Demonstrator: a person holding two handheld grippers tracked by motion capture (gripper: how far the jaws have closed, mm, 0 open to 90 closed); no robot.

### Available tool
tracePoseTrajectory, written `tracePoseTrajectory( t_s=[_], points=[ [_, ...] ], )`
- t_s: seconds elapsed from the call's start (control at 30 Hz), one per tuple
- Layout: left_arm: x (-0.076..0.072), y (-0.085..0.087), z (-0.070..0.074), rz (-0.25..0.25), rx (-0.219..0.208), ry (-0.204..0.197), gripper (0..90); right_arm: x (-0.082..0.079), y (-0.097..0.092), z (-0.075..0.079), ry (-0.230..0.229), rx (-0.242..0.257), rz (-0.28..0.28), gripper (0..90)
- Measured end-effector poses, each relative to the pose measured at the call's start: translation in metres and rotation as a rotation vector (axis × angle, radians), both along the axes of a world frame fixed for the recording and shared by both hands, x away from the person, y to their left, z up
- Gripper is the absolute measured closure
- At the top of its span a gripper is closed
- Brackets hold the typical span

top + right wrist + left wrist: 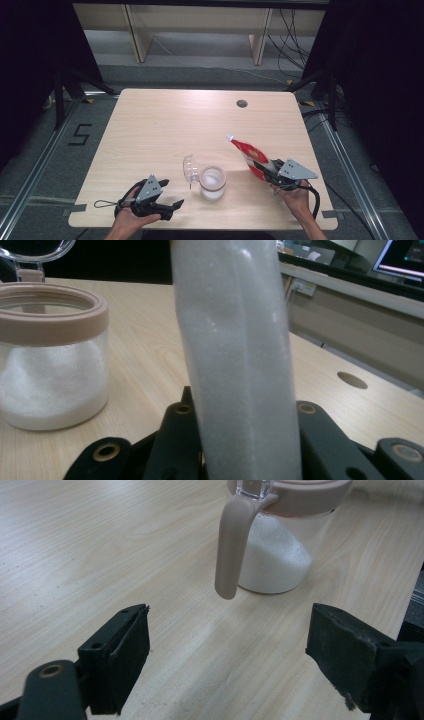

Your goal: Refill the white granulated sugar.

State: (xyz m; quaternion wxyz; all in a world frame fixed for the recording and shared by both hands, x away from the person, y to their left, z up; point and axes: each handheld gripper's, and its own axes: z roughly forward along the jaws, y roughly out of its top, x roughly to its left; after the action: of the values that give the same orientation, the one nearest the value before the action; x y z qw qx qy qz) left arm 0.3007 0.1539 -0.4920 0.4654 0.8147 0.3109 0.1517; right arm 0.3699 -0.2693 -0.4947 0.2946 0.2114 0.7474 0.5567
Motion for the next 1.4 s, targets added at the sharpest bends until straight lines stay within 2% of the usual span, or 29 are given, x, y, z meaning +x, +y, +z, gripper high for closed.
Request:
tracePoseTrajectory(
  t_s=[0.07,0.1,0.13,0.2,0.23,0.27,0.3,0.37,0.43,0.47,0.53,0.57,0.63,0.77,0.8,0.83,0.87,0.9,0.93,1.0,1.03,1.07,1.17,1.2,1.23,1.27,1.37,1.4],
  points=[
    [-0.001,0.0,0.001,0.001,-0.007,0.011,17.1,0.0,0.0,0.002,-0.017,-0.035,-0.003,76.0],
    [-0.001,0.0,0.0,0.005,-0.01,0.007,17.1,-0.002,0.001,0.001,0.01,-0.03,0.004,76.0],
    [0.0,0.001,0.0,0.001,-0.01,-0.001,17.1,-0.002,0.001,0.001,0.009,-0.048,-0.003,75.8],
    [0.001,0.001,0.0,-0.013,0.003,-0.006,17.1,-0.004,0.002,0.001,0.024,-0.047,-0.018,75.6],
    [-0.001,0.0,0.0,0.002,-0.009,0.012,17.1,-0.004,0.002,0.001,0.024,-0.046,-0.02,75.7],
    [-0.001,0.0,0.0,0.003,-0.012,0.011,17.1,-0.005,0.0,0.002,0.033,-0.052,-0.021,75.6],
    [0.0,0.001,0.0,-0.008,0.003,0.003,17.1,-0.005,0.0,0.003,0.042,-0.041,-0.024,75.6],
    [-0.001,0.0,0.0,0.002,-0.012,0.012,17.1,-0.006,-0.001,0.002,0.047,-0.028,-0.037,75.5],
    [-0.001,0.0,0.0,0.0,-0.008,0.011,17.1,-0.008,-0.005,0.001,0.066,-0.015,-0.047,75.3],
    [-0.001,0.0,0.0,0.0,-0.008,0.012,17.1,-0.009,-0.007,0.001,0.053,-0.015,-0.058,75.4],
    [0.0,0.001,0.0,-0.012,0.011,0.0,17.1,-0.011,-0.01,0.001,0.067,-0.009,-0.073,75.4],
    [0.001,0.001,0.001,-0.025,0.022,-0.003,17.1,-0.009,-0.013,0.002,0.048,-0.024,-0.075,75.4],
    [0.001,0.001,0.001,-0.019,0.018,-0.008,17.1,-0.01,-0.015,0.001,0.078,-0.006,-0.071,75.4],
    [0.001,0.0,0.0,-0.016,0.004,-0.004,17.1,-0.013,-0.016,0.001,0.091,0.009,-0.102,75.4],
    [0.001,0.001,0.001,-0.028,0.021,-0.003,17.1,-0.012,-0.017,0.001,0.091,0.007,-0.089,75.4],
    [0.001,0.001,0.001,-0.019,0.023,-0.007,17.1,-0.011,-0.019,0.0,0.083,0.009,-0.096,75.3],
    [0.001,0.001,0.001,-0.02,0.031,-0.009,17.1,-0.013,-0.02,0.0,0.105,0.031,-0.115,75.3],
    [0.001,0.001,0.001,-0.019,0.024,-0.007,17.1,-0.013,-0.02,-0.001,0.126,0.034,-0.108,75.1],
    [0.001,0.001,0.001,-0.021,0.025,-0.008,17.1,-0.012,-0.024,-0.001,0.096,0.025,-0.125,75.1],
    [0.001,0.0,0.0,-0.022,0.016,-0.006,17.1,-0.013,-0.024,-0.002,0.134,0.071,-0.119,75.0],
    [0.0,-0.001,-0.001,-0.002,-0.002,0.013,17.1,-0.013,-0.025,-0.003,0.123,0.057,-0.132,74.9],
    [0.0,-0.001,-0.001,-0.007,0.0,0.012,17.1,-0.014,-0.024,-0.002,0.135,0.068,-0.133,74.7],
    [0.001,-0.001,-0.001,-0.006,0.007,0.009,17.1,-0.015,-0.023,-0.002,0.125,0.071,-0.128,73.7],
    [0.002,0.001,0.0,-0.009,0.028,0.006,17.1,-0.015,-0.024,-0.002,0.131,0.068,-0.124,73.4],
    [0.001,0.0,-0.001,-0.008,0.022,0.007,17.1,-0.014,-0.024,-0.003,0.115,0.077,-0.144,72.9],
    [0.001,-0.001,-0.001,-0.007,0.006,0.009,17.1,-0.017,-0.023,-0.003,0.161,0.089,-0.137,72.5],
    [0.001,-0.001,-0.001,-0.004,0.007,0.008,17.1,-0.016,-0.025,-0.002,0.144,0.094,-0.148,70.9],
    [0.001,-0.001,-0.001,-0.004,0.007,0.007,17.1,-0.017,-0.025,-0.002,0.157,0.093,-0.143,70.0]
  ],
)
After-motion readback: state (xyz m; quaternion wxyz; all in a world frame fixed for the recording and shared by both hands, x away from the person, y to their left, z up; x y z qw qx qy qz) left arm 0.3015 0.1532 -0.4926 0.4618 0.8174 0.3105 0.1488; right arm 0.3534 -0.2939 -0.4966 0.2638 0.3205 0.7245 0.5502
